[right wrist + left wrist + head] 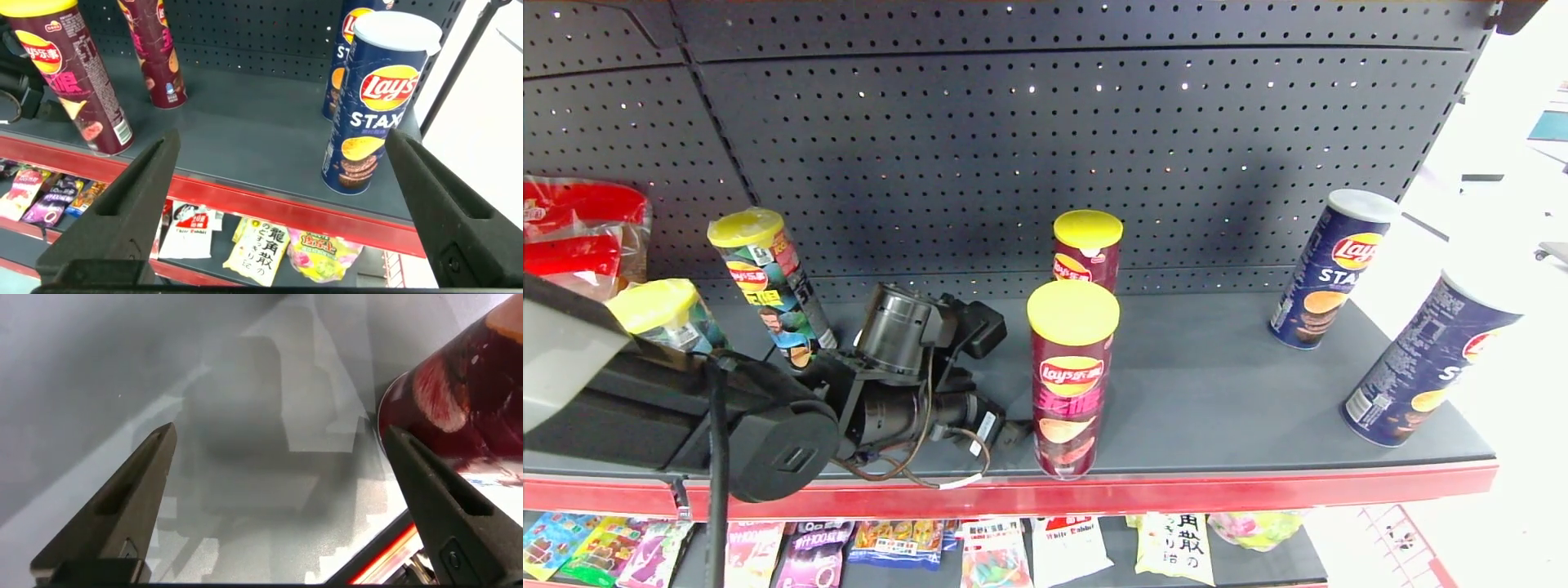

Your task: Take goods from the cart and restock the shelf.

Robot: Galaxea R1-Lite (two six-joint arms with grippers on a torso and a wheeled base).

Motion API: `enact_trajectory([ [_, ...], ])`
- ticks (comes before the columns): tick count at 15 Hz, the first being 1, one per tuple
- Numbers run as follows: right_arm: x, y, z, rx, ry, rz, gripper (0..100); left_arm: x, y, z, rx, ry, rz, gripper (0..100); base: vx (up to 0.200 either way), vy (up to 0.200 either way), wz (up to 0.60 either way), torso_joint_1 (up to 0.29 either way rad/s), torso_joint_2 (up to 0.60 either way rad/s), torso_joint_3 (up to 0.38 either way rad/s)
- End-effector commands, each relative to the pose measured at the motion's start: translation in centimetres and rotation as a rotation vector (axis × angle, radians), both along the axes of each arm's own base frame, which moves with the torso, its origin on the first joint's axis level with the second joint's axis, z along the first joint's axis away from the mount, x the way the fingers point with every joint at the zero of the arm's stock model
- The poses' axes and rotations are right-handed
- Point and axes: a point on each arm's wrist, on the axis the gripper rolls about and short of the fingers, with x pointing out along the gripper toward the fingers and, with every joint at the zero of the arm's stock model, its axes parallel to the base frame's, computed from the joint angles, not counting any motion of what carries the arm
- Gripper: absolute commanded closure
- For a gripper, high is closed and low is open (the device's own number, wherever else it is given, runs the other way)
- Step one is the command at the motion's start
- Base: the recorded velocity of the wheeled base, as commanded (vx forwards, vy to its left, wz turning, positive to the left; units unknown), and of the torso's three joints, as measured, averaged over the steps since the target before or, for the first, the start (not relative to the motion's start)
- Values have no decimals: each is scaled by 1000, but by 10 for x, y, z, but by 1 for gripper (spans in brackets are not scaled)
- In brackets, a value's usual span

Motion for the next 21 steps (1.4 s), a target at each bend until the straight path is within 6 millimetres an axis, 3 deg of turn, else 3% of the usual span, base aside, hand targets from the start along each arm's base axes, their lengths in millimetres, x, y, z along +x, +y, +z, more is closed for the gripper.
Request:
enact_trajectory([
  [1, 1, 0, -1, -2, 5, 0, 0, -2, 2, 2, -2, -4, 2, 0, 0, 0, 0, 0, 0, 0],
  [4, 1, 0, -2, -2, 6, 0, 0, -9, 25, 32, -42, -70, 50, 0, 0, 0, 0, 0, 0, 0],
  [7, 1, 0, 0, -6, 2, 4, 0, -48, 51, 65, -87, -145, 61, 0, 0, 0, 0, 0, 0, 0],
  [8, 2, 1, -2, -10, 15, 3, 0, -82, 70, 82, -111, -190, 61, 0, 0, 0, 0, 0, 0, 0],
  [9, 2, 1, -4, -12, 21, 0, 0, -98, 79, 87, -118, -207, 61, 0, 0, 0, 0, 0, 0, 0],
  [10, 2, 0, -13, -23, 49, -8, 0, -137, 104, 97, -132, -254, 83, 0, 0, 0, 0, 0, 0, 0],
  [11, 2, 0, -14, -26, 53, -23, 0, -158, 119, 102, -130, -290, 131, 0, 0, 0, 0, 0, 0, 0],
  [12, 3, 0, -17, -36, 80, -60, 0, -194, 146, 104, -122, -329, 225, 0, 0, 0, 0, 0, 0, 0],
  [14, -3, -3, -25, -60, 142, -113, 0, -261, 182, 86, -103, -297, 344, 0, 0, 0, 0, 0, 0, 0],
  [16, -16, -8, -35, -91, 188, -152, 0, -307, 198, 55, -111, -272, 397, 0, 0, 0, 0, 0, 0, 0],
  [19, -35, -14, -54, -109, 209, -210, 0, -327, 200, 15, -101, -271, 558, 0, 0, 0, 0, 0, 0, 0],
  [21, -48, -18, -80, -106, 205, -212, 0, -327, 195, -10, -88, -233, 672, 0, 0, 0, 0, 0, 0, 0],
])
